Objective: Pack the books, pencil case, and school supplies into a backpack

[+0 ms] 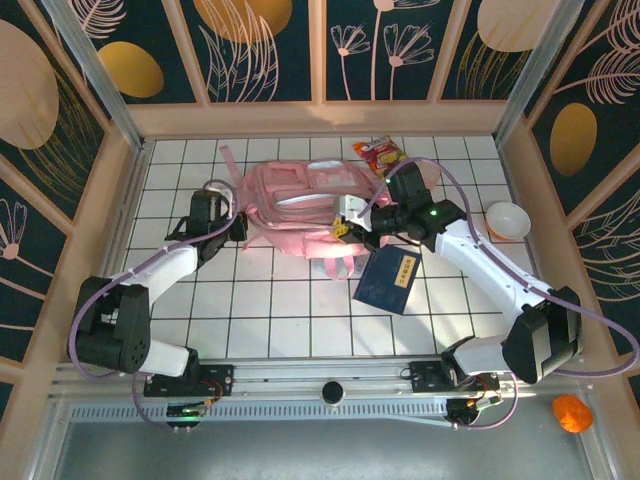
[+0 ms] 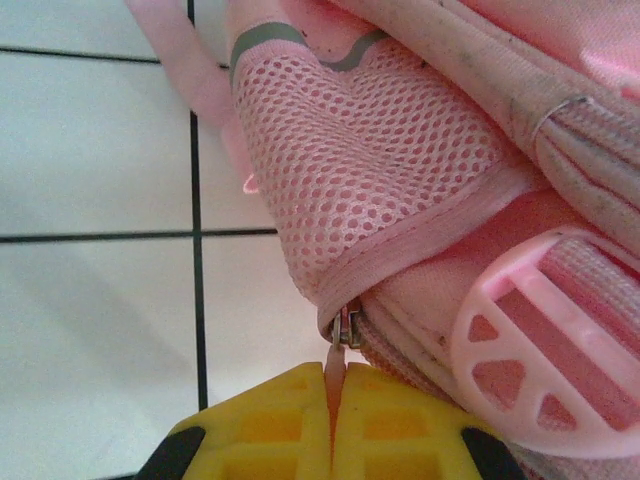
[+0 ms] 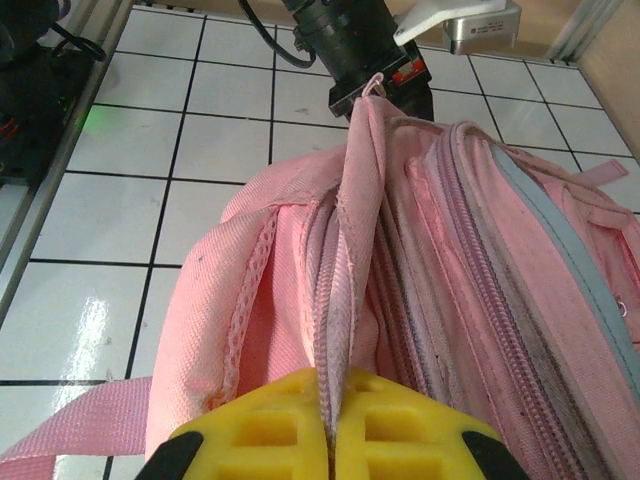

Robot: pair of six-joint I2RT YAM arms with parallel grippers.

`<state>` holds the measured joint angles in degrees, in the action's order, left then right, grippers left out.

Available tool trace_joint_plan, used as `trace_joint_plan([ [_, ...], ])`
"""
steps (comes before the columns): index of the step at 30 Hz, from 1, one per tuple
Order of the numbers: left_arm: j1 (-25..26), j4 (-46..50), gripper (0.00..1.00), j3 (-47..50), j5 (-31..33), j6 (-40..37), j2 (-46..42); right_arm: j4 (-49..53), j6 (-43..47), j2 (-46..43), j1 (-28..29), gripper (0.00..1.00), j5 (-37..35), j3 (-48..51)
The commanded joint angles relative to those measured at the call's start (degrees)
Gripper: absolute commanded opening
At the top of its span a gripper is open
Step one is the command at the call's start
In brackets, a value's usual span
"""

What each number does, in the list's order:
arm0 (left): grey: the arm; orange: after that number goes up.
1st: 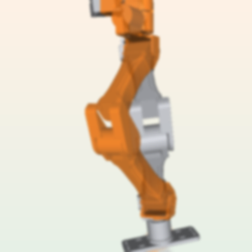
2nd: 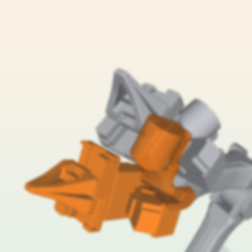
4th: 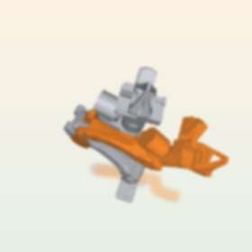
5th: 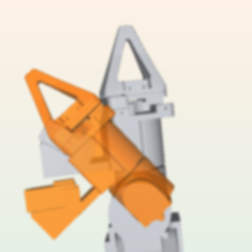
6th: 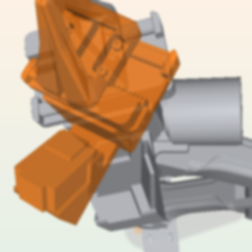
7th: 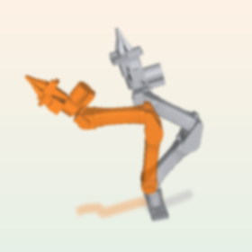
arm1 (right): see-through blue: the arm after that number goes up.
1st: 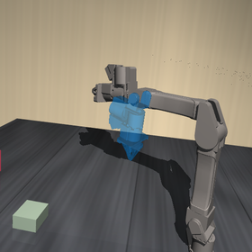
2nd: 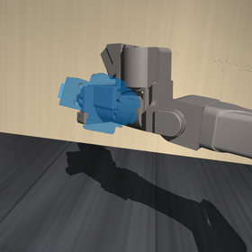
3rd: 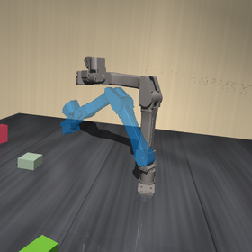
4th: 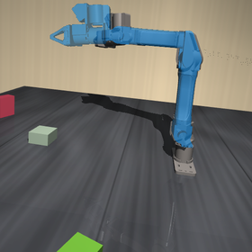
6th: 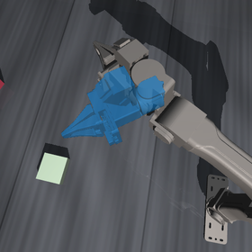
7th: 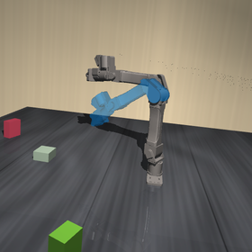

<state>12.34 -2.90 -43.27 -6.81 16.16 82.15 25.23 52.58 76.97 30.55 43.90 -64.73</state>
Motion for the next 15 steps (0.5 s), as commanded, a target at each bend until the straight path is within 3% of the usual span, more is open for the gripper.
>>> trace_joint_plan([
  [1, -2.8, -1.7, 0.16, -1.9, 5.1, 2.1, -1.1, -3.4, -0.4, -2.9, -0.7, 0.0, 3.2, -1.0],
  [4, -2.8, -0.6, 0.4, -1.9, 5.1, 0.6, -6.5, -5.2, -0.5, -1.7, 0.4, 0.0, 1.8, -1.4],
  [6, -2.8, 1.2, 0.49, -2.4, 6.0, -1.6, -10.6, -5.2, 1.0, -0.3, 1.7, 0.0, 0.4, -2.3],
  [12, -2.8, 6.0, 0.62, -4.6, 8.7, -8.1, -19.2, -5.6, 3.1, 6.9, 6.9, 0.0, -2.2, -7.5],
  [15, -2.8, 6.5, 0.64, -5.3, 9.1, -8.7, -21.9, -6.1, 4.1, 11.5, 9.8, 0.0, -3.2, -10.9],
])
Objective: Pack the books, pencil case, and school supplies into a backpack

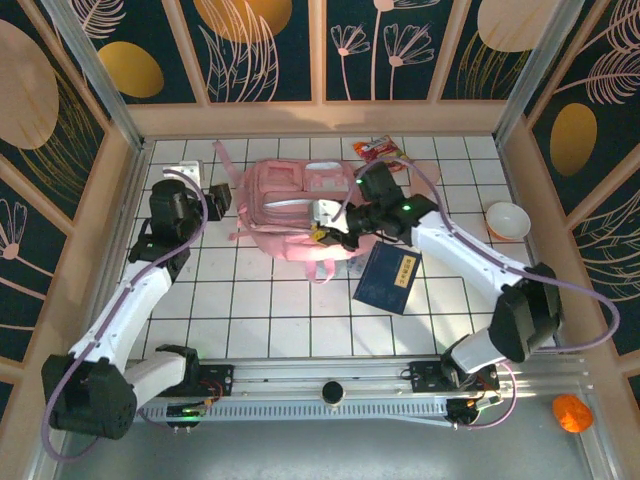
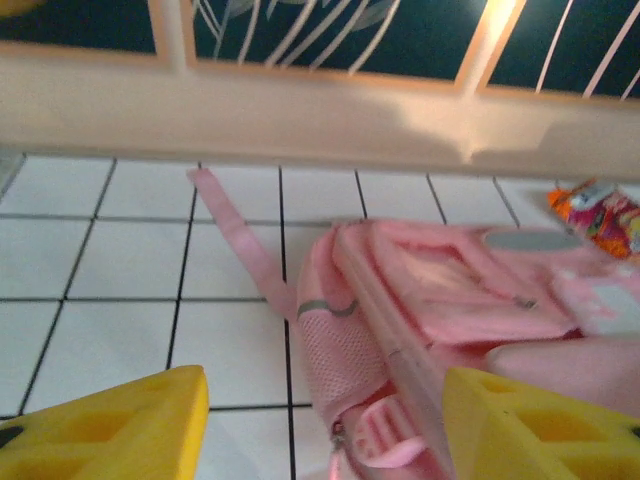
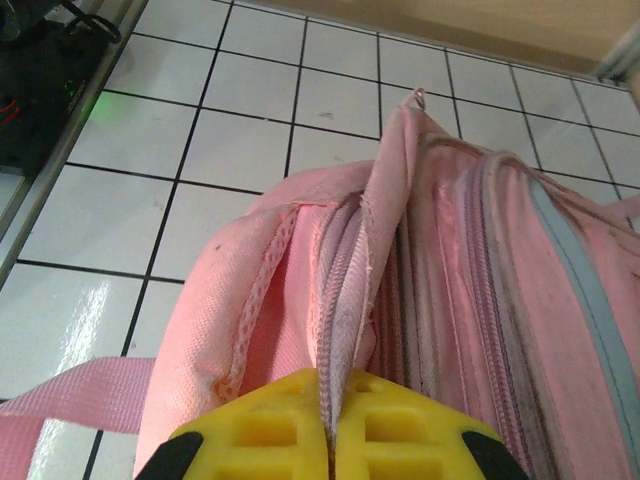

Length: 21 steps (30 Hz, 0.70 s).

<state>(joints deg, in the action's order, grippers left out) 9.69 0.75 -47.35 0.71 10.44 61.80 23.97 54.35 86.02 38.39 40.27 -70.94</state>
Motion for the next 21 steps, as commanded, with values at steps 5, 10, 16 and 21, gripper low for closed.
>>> trace_joint_plan([
  [5, -0.1, 3.4, 0.64, -2.1, -1.6, -5.6, -3.9, -6.6, 3.0, 10.5, 5.4, 0.0, -0.2, -9.6],
  [10, -0.2, 4.2, 0.64, -1.8, -3.6, -8.8, -4.2, -8.8, 3.0, 16.3, 7.2, 0.0, -0.5, -11.4],
  [16, -0.1, 3.0, 0.65, -0.3, -4.8, -9.1, -4.6, -9.1, 4.8, 19.7, 10.2, 0.0, 3.0, -12.2],
  [21, -0.1, 3.6, 0.64, -0.6, -2.7, -7.2, -4.1, -8.3, 5.8, 23.4, 13.3, 0.0, 6.3, -16.4],
])
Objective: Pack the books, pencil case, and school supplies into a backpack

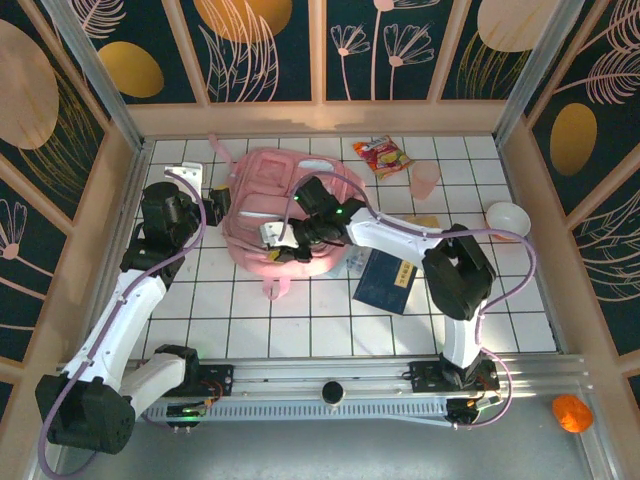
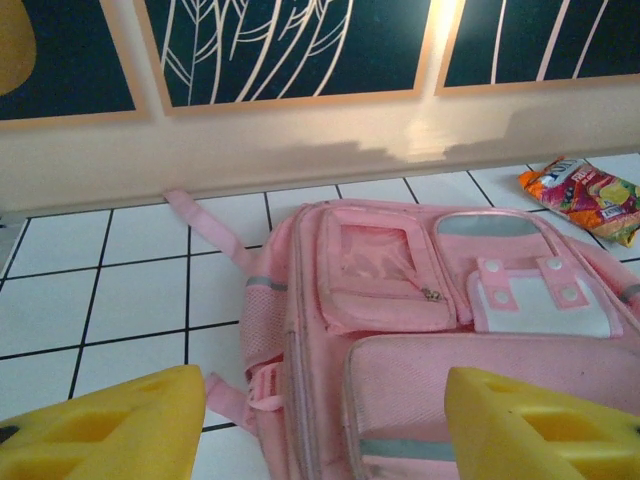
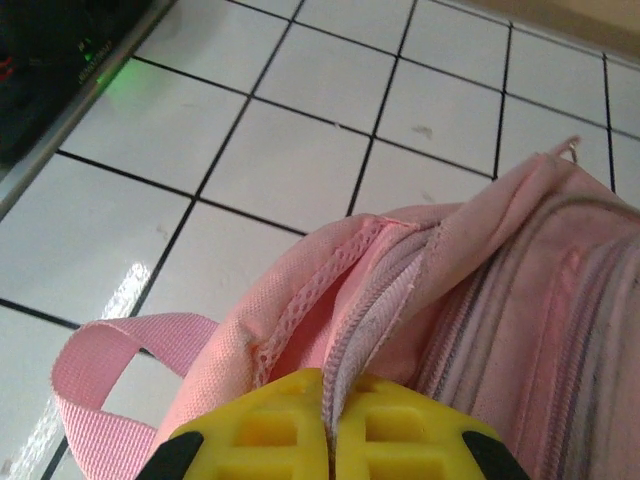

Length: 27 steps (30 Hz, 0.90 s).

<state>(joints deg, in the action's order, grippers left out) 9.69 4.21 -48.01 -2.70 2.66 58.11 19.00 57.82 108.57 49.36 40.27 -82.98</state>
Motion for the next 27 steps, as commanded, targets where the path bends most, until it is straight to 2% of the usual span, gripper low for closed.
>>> trace_joint_plan([
  [1, -0.1, 0.3, 0.64, 0.0, 1.5, 1.0, -0.3, -2.9, 2.7, 1.6, 2.9, 0.0, 6.6, -5.4],
  [6, -0.2, 2.3, 0.65, 0.3, 4.1, 4.3, 0.7, -2.0, 1.7, 3.1, 4.4, 0.0, 7.0, -7.2],
  [7, -0.1, 2.6, 0.65, 0.5, 3.7, 5.0, 1.3, -3.4, -0.2, 2.3, 4.5, 0.05, 6.4, -5.9],
  [9, -0.1, 2.4, 0.64, 1.4, 2.6, 7.7, 2.6, -7.3, -5.3, 0.2, 4.3, 0.23, 4.9, -2.8],
  [12, -0.1, -0.7, 0.63, 3.8, -1.8, 13.3, 5.3, -14.5, -16.8, -4.6, 3.6, 0.44, 2.2, 3.3],
  [14, -0.1, -3.8, 0.62, 5.3, -3.7, 16.4, 7.3, -18.6, -26.1, -7.8, 2.7, 0.52, 0.4, 8.0],
  [17, -0.1, -8.3, 0.59, 7.7, -4.0, 21.0, 10.8, -23.3, -40.3, -11.8, 0.5, 0.57, -4.5, 13.5],
  [19, -0.1, -10.6, 0.56, 8.9, -4.2, 23.7, 13.4, -25.8, -52.3, -13.2, -2.1, 0.57, -10.6, 16.1],
  [23, -0.1, -14.0, 0.5, 11.3, -2.9, 28.8, 18.3, -18.8, -76.8, -12.1, -8.3, 0.54, -24.7, 15.6],
  [27, -0.2, -13.8, 0.49, 12.9, 0.3, 33.5, 21.4, -18.4, -86.9, -11.0, -9.9, 0.52, -33.0, 17.7],
])
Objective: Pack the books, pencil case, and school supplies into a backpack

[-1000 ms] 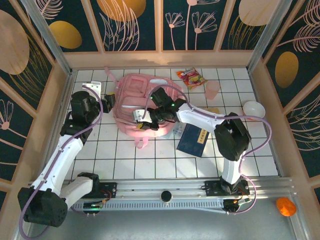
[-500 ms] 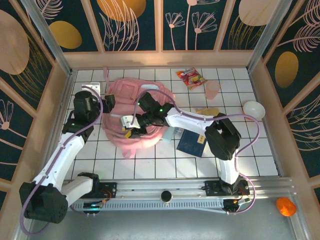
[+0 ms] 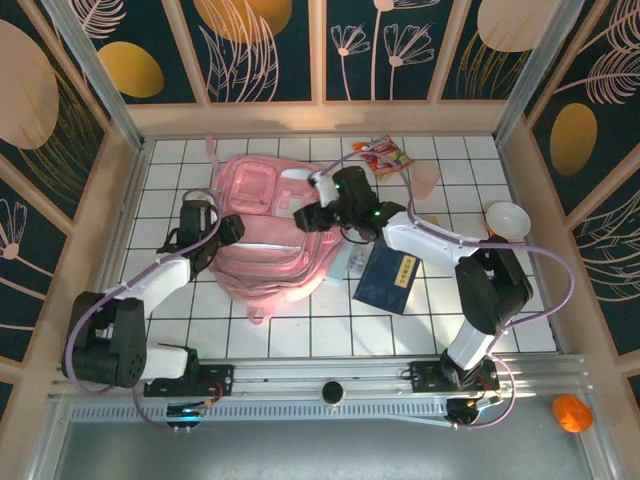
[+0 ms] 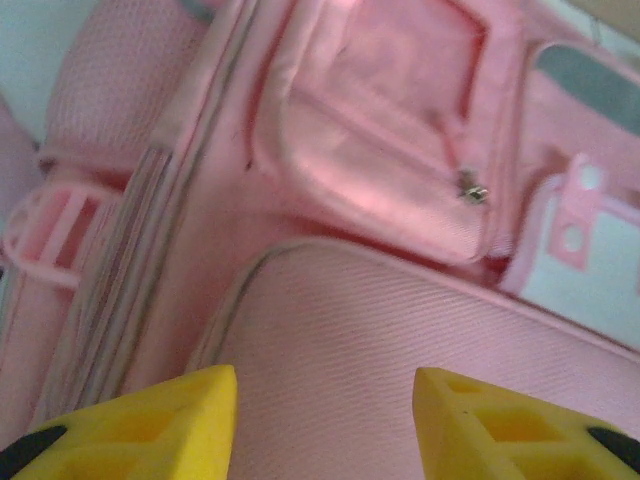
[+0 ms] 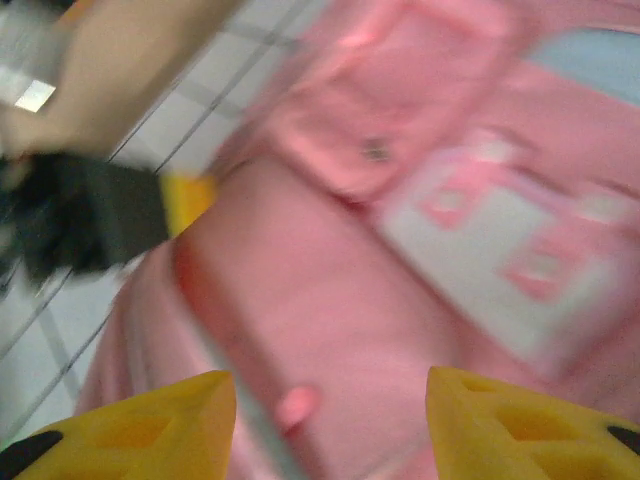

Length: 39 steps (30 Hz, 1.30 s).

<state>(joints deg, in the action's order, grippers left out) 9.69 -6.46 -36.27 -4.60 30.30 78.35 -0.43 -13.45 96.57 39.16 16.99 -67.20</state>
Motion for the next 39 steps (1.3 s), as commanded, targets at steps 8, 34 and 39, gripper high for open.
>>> trace_joint_plan([
  [8, -0.1, -6.5, 0.47, 6.6, 4.9, 11.1, 2.3, 3.4, -24.3, 13.3, -0.3, 0.5, -12.7, -2.7],
  [34, 3.9, 4.1, 0.55, -6.4, 3.8, 5.7, -10.6, 0.2, -18.6, 8.6, 0.3, 0.54, -12.0, -13.4],
  [39, 12.4, 3.1, 0.55, -9.0, 4.0, 7.6, -7.3, 4.3, -20.3, -2.5, -2.6, 0.55, -12.9, -2.7],
])
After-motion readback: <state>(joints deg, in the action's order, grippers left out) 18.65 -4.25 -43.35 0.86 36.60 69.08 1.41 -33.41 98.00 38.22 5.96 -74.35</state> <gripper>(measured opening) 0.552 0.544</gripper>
